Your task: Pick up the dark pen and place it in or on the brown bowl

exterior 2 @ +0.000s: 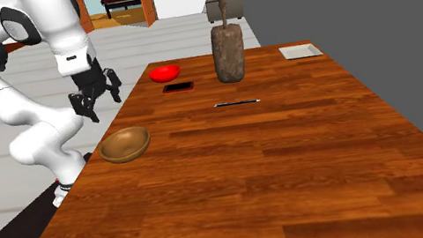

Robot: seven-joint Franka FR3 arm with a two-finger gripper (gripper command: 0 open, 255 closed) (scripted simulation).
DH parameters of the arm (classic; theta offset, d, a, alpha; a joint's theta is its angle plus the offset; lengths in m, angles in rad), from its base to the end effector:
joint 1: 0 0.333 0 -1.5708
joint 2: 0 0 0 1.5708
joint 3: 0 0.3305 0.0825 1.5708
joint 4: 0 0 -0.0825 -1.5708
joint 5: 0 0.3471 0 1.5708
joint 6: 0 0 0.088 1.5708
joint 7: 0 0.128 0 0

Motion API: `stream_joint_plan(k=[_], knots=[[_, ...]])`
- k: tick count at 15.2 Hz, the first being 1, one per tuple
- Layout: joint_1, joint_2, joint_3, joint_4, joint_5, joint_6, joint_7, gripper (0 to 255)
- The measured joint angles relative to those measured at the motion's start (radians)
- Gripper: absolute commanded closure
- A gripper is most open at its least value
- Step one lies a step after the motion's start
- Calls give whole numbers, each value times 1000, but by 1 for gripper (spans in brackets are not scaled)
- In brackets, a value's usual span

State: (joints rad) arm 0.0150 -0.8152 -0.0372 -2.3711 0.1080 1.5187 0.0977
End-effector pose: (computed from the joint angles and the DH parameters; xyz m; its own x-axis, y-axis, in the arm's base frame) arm 0.2452 0.0051 0.5771 0.9937 -0.1005 -0.0500 -0.1063 -0.9857 -0.1304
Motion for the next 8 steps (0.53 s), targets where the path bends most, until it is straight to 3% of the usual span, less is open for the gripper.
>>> stream_joint_plan(k=[3,8], knots=[[12,23,18,4,10,21,5,0],[56,163,86,50,41,120,22,0]])
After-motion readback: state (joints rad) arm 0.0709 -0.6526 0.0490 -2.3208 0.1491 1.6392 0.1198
